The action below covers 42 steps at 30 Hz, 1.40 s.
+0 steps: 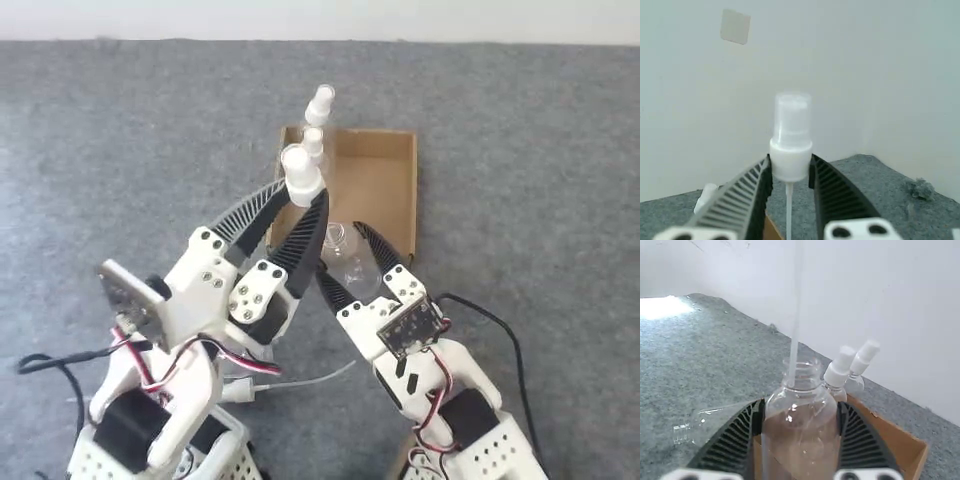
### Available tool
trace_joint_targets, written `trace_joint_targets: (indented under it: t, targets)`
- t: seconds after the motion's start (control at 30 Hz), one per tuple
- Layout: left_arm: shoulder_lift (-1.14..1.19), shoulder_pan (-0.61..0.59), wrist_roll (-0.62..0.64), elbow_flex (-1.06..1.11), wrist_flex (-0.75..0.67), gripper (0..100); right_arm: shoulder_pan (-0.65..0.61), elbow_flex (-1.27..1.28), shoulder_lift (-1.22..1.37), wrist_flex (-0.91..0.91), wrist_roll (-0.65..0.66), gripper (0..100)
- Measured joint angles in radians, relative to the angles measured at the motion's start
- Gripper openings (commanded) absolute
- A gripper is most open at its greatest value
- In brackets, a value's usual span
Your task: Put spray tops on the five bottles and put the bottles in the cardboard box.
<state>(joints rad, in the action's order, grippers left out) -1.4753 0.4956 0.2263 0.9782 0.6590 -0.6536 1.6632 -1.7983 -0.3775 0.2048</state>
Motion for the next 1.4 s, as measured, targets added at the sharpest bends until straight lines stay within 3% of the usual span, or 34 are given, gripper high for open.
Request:
trace_joint_targets:
  t: [1.4]
  targets:
    - [-0.029,-0.055,-0.034,0.034,-0.058,1,0.0,0.0,0.0,0.0,0.006,4.8]
